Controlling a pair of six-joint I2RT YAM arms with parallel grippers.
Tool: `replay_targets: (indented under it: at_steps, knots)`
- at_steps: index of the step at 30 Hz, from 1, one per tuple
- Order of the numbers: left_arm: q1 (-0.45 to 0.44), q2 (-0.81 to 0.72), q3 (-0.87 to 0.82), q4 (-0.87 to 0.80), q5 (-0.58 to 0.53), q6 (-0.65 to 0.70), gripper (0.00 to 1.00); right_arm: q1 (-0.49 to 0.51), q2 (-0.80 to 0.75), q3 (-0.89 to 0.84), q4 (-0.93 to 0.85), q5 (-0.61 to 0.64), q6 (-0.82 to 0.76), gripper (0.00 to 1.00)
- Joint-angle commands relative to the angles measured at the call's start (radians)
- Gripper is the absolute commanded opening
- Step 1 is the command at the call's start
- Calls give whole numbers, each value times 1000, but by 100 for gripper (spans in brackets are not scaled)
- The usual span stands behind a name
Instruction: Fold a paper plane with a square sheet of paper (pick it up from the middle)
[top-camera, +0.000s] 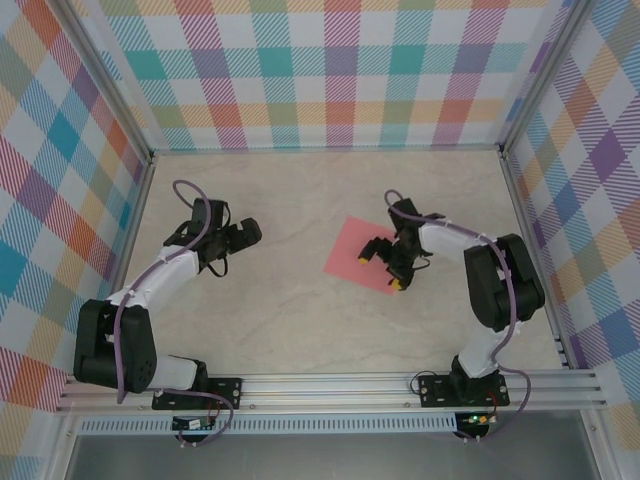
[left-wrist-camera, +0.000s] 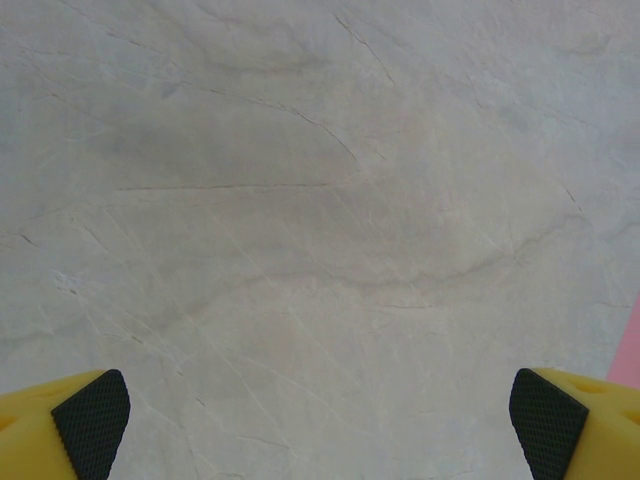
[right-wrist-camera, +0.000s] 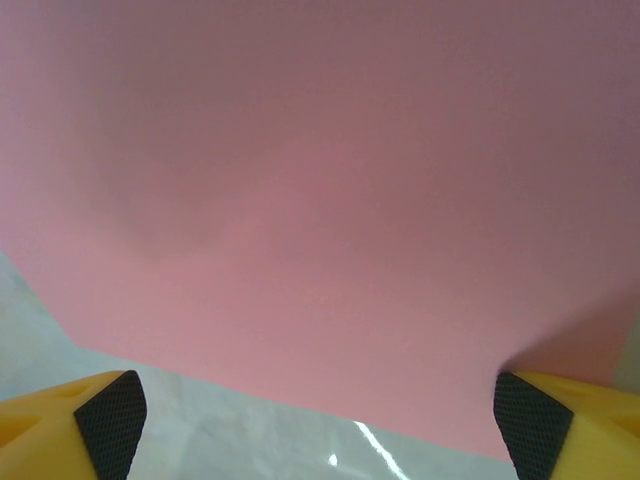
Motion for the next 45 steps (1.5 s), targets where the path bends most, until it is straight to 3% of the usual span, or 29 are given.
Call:
replay_targets:
  at_steps: [1, 5, 9, 15, 22, 27, 34, 37, 41, 45]
  knots:
    - [-29, -3, -11, -7, -2, -38, 100, 64, -37, -44, -97, 63, 71, 94]
    - [-44, 5, -9, -5, -5, -62, 100, 80, -92, 98, -195, 218, 2, 95]
    - [-48, -3, -21, -3, -29, -103, 100, 110, -36, 210, -161, 227, -32, 97]
    - [-48, -31, -44, -18, -82, -153, 100, 134, 201, 457, -146, 233, -81, 95]
    - [-48, -47, -49, -47, -64, -145, 100, 180, 425, 696, -223, 228, -149, 94]
    - [-59, -37, -49, -24, -15, -102, 100, 231, 473, 702, -267, 180, -219, 94]
    - [-70, 6, -49, -2, -9, -98, 100, 334, 367, 416, -225, 121, -237, 93]
    - [-78, 33, -43, 2, 0, -98, 100, 360, 313, 361, -267, 140, -286, 92]
    - [-97, 54, -42, 5, 3, -105, 100, 360, 226, 435, -376, 229, -337, 94]
    - [-115, 56, -51, 8, 0, -123, 100, 356, 132, 440, -422, 339, -241, 100]
